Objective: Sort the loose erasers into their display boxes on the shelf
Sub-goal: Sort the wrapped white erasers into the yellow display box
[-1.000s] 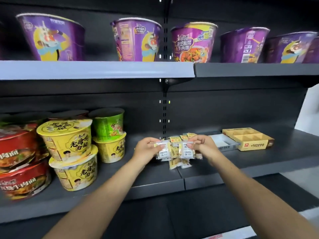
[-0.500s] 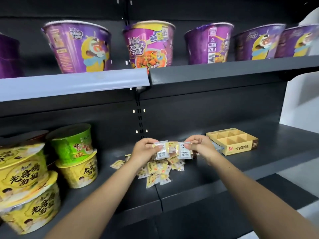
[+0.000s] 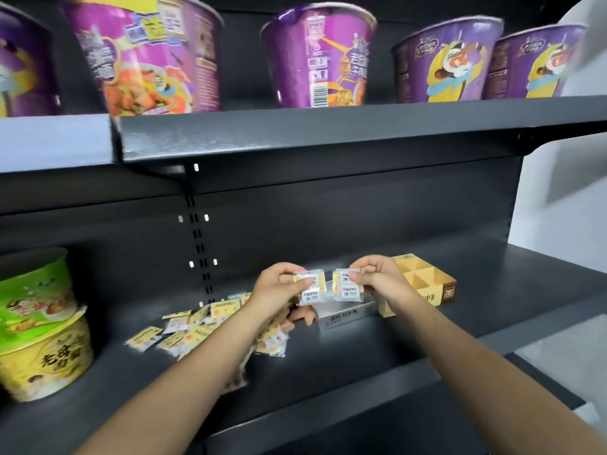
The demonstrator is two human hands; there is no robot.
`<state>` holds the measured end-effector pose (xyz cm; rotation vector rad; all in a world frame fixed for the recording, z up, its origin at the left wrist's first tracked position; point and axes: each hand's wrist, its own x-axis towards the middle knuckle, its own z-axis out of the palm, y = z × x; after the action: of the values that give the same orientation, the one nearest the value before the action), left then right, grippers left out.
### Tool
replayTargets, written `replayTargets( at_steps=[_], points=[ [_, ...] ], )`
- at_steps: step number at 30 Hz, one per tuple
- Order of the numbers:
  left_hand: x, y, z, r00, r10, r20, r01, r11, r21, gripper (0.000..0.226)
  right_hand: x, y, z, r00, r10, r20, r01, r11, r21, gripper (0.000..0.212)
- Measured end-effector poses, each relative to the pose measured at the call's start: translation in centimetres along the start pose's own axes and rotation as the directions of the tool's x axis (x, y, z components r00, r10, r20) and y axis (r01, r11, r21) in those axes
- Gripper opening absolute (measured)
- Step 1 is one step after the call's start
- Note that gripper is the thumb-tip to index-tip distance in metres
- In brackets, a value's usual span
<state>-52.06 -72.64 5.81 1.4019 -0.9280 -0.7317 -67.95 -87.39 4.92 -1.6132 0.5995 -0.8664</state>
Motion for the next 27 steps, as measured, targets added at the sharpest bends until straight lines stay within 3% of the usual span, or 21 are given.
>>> replayTargets(
  at_steps=[7,12,23,27],
  points=[
    [5.5,-0.7,7.4,0.973,0.038,-0.226,-0.022,0.997,0.072,0.017,5.1,-0.2,-8.4,0.994,-0.007,0.106,0.017,0.996,-0.089,0.009],
    [7.0,-0.7,11.4,0.966,0.020,-0.260,-0.019,1.000,0.008,0.020,7.8,0.6,-12.1,0.988,0.046,0.145,-0.035,0.996,-0.081,0.011],
    [11.1,-0.4,13.0,0.946,0.031,-0.323,-0.016,0.999,0.051,0.010,11.0,2.7,-14.0,0.993,0.064,0.101,-0.064,0.998,-0.003,0.012],
    [12.7,-1.2,13.1,0.944,0.006,-0.329,0.029,0.995,0.100,0.010,11.8,3.5,-14.0,0.991,0.051,0.123,-0.045,0.998,-0.048,0.013]
  ],
)
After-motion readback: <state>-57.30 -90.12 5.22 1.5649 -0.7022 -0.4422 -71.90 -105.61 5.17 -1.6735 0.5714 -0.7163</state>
